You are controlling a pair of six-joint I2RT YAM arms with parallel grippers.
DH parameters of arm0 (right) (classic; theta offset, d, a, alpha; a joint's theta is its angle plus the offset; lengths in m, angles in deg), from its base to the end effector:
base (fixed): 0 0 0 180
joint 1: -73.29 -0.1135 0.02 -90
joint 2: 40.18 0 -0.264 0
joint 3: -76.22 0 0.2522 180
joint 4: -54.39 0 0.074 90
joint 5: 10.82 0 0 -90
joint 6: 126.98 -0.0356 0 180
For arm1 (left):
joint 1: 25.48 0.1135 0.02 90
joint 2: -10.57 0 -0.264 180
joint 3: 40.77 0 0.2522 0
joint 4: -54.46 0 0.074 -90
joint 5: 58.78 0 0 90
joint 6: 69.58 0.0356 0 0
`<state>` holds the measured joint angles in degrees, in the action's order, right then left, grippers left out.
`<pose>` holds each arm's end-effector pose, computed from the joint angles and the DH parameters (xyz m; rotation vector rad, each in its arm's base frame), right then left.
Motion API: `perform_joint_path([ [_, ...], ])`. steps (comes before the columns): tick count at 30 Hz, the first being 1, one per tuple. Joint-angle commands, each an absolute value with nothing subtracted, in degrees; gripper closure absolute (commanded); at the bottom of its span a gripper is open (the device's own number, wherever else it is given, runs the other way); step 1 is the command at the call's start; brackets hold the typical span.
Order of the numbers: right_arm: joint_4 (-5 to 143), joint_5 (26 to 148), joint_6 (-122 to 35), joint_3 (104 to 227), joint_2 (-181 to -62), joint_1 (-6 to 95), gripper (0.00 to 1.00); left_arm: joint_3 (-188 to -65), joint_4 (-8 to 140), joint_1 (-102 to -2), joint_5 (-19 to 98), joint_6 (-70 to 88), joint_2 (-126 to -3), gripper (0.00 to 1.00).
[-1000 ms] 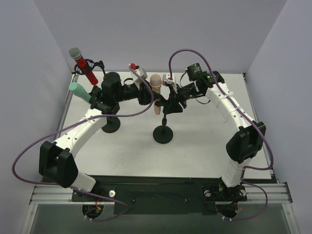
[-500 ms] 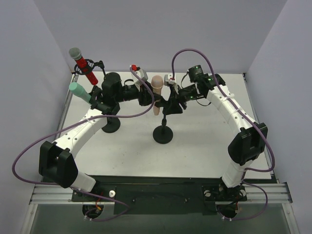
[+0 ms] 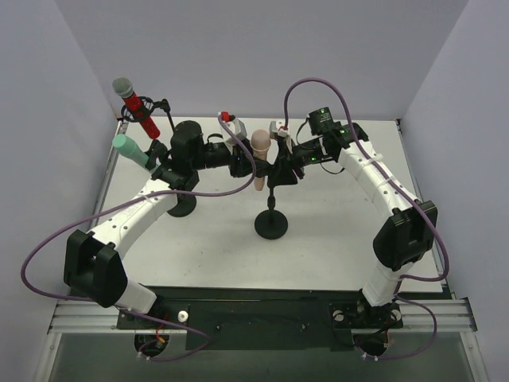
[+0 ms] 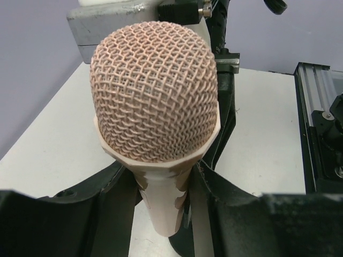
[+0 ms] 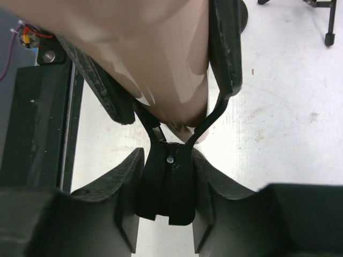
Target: Attach the microphones to the stand
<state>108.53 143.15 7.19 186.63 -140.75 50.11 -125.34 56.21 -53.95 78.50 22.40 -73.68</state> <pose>0.3377 0.1794 0.3535 -1.5204 1.3490 1.0562 0.2898 -0.1869 0.3751 1.0441 1.3200 -1.0054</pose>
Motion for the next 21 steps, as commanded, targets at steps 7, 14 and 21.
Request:
perform_joint_path([
  [7, 111.31, 145.63, 6.62, 185.61, -139.4, 48.51, 1.0, -126.87, 59.7, -56.85, 80.52, 27.19, -74.06, 1.0],
  [14, 111.22, 145.89, 6.09, 184.91, -138.97, 48.68, 0.49, -126.87, 60.05, -57.38, 77.19, 26.14, -74.33, 1.0],
  [21, 111.05, 145.45, 7.14, 182.18, -135.9, 51.14, 0.32, -124.76, 57.33, -56.15, 72.18, 20.77, -71.52, 0.54],
])
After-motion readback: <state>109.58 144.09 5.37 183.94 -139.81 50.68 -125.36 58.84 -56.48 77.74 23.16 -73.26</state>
